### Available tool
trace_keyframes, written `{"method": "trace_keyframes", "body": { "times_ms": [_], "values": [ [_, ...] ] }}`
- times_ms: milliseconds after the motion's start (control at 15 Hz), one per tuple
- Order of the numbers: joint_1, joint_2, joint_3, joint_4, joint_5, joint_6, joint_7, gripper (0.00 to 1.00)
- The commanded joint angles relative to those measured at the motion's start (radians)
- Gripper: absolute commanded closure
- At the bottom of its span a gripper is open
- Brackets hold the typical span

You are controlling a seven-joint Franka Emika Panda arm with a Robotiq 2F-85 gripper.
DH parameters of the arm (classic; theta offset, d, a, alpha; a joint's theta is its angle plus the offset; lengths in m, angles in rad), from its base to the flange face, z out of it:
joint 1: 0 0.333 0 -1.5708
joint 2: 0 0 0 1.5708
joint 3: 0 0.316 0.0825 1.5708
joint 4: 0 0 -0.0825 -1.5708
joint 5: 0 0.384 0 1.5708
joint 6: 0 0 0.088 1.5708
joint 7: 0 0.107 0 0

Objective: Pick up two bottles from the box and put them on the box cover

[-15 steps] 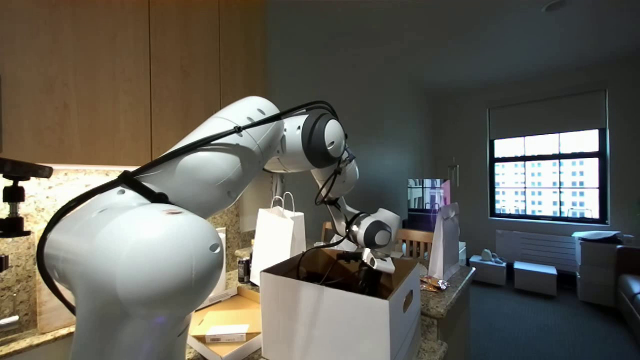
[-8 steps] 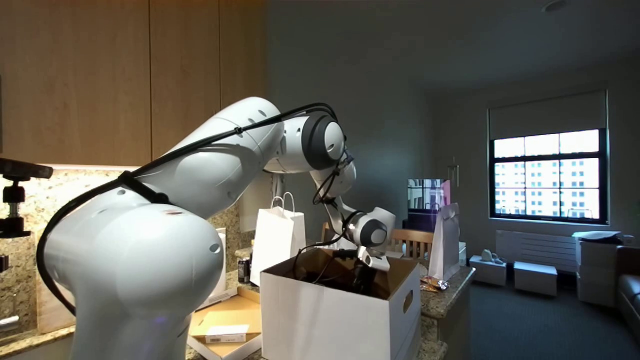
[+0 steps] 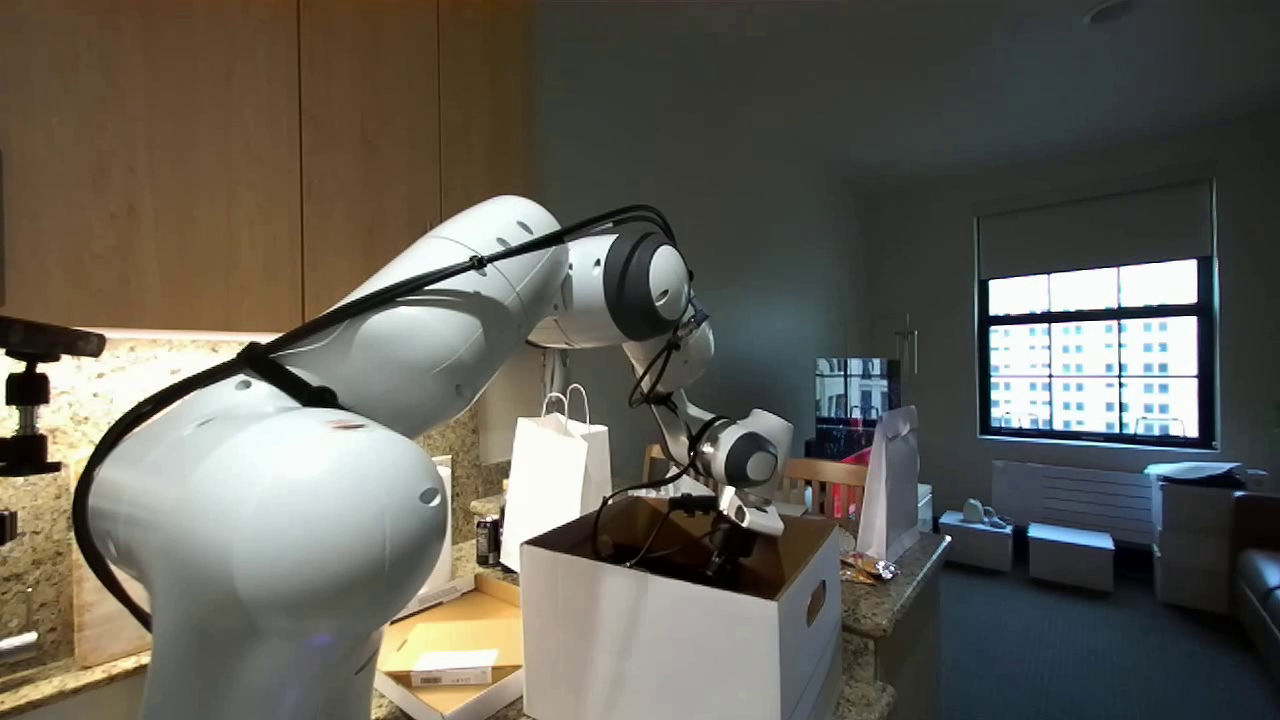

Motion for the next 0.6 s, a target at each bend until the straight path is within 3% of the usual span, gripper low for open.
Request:
{"method": "trace_keyframes", "body": {
  "times_ms": [0, 67, 200, 267, 400, 533],
  "values": [
    [-0.001, -0.007, 0.004, 0.015, -0.003, -0.026, -0.024, 0.94],
    [0.002, -0.011, 0.001, 0.014, -0.006, -0.02, -0.023, 0.97],
    [0.002, -0.012, -0.002, 0.017, -0.007, -0.014, -0.019, 0.9],
    [0.001, -0.013, -0.001, 0.018, -0.004, -0.01, -0.021, 0.68],
    [0.0, -0.011, -0.002, 0.024, -0.005, -0.015, -0.02, 0.63],
    [0.0, -0.01, -0.004, 0.025, -0.006, -0.024, -0.018, 0.51]
  ]
}}
